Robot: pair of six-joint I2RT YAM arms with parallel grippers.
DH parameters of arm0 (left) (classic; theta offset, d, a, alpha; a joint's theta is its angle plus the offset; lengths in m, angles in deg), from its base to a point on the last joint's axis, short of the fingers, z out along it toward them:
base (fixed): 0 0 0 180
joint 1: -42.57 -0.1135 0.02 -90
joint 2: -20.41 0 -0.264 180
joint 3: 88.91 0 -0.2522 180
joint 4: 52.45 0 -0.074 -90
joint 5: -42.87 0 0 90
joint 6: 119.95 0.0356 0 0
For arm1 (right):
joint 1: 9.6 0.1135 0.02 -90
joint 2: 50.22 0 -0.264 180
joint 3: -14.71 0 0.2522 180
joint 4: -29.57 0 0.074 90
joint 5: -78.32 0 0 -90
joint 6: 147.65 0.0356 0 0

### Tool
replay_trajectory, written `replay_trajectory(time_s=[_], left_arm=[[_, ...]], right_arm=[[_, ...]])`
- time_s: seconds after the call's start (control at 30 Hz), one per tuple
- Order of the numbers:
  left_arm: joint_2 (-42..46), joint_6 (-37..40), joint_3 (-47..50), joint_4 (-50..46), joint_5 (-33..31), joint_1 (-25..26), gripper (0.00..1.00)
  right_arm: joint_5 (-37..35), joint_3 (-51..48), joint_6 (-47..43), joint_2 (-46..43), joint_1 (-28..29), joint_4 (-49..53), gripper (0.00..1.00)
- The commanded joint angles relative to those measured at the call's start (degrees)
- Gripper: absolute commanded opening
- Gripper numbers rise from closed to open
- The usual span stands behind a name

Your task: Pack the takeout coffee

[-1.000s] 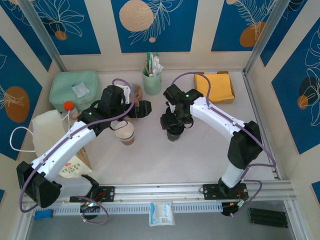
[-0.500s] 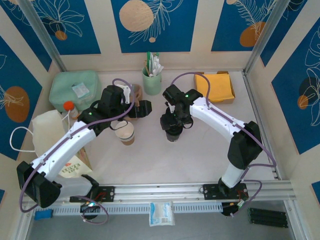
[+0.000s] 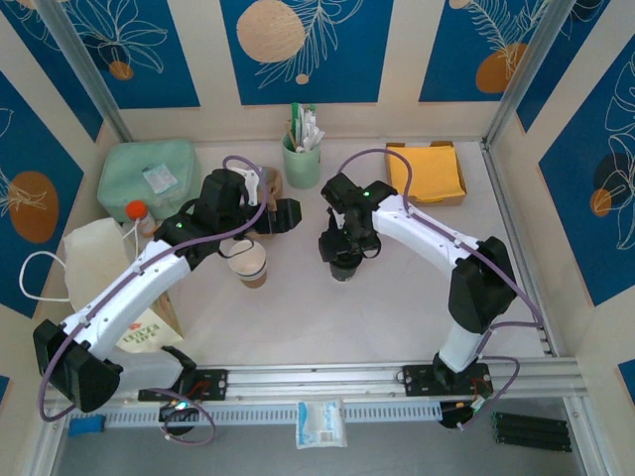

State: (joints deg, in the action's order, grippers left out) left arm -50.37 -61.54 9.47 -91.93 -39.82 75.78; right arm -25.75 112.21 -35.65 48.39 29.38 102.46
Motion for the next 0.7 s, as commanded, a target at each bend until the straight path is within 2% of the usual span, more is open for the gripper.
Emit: replay_trajectory(time_s=[0.0,0.43,0.67], left_arm=[[0.2,-0.6,0.0,1.7,1.3,-0.6,0.99],[0.7,-0.9,0.2,1.9,1.5,-0.6,0.99],[0.3,-0.9,-0.4,1.7,1.9,-0.6,0.99]], right_arm=[[-0.4,-1.1,-0.4,0.9,0.7,-0.4,0.83],[-2.3,-2.0,-0.9,-0.5,1.5,-0.1,0.66],[-4.5,-2.2,-1.1,-3.9,0.3,0.8,0.65]])
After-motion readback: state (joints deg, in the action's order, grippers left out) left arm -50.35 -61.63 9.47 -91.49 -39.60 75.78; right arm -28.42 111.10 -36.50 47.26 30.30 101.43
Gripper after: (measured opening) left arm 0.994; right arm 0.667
